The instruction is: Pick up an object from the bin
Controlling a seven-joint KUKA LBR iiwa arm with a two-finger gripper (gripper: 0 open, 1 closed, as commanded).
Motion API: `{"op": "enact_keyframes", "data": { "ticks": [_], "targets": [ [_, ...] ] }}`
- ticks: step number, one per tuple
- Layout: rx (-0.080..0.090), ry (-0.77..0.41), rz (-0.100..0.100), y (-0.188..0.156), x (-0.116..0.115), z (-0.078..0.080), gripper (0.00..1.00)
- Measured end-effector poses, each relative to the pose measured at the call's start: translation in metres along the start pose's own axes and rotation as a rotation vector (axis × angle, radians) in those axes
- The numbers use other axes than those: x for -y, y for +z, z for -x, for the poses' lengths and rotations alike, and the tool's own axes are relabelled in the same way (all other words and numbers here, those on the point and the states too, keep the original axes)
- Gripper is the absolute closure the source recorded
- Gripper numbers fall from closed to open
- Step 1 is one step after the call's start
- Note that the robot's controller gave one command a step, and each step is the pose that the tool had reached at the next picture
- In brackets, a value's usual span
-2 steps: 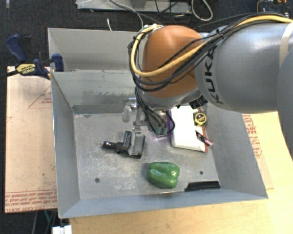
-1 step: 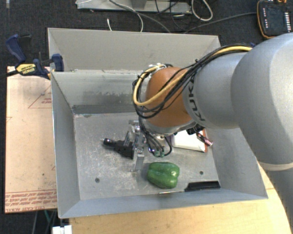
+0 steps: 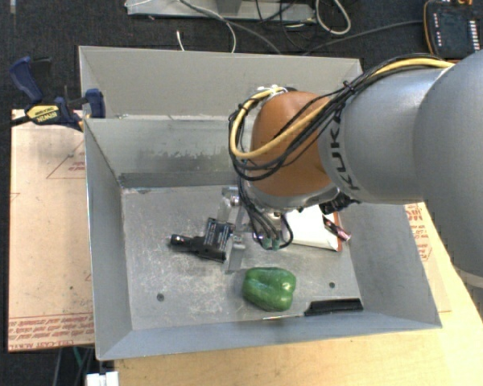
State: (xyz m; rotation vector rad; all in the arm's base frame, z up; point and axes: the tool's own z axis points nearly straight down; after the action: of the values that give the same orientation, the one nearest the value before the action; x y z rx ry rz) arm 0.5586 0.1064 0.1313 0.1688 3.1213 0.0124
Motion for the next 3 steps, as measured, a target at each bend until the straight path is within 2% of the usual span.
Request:
{"op": "enact_keyframes", "data": {
  "ticks": [1, 2, 3],
  "targets": [
    [0.02, -0.034, 0.005, 0.062, 0.0, 0.013, 0.0],
    [0.01, 0.161, 0.004, 0.062, -0.011, 0.011, 0.0],
    [0.022, -0.028, 0.009, 0.061, -0.002, 0.013, 1.0]
  ]
}}
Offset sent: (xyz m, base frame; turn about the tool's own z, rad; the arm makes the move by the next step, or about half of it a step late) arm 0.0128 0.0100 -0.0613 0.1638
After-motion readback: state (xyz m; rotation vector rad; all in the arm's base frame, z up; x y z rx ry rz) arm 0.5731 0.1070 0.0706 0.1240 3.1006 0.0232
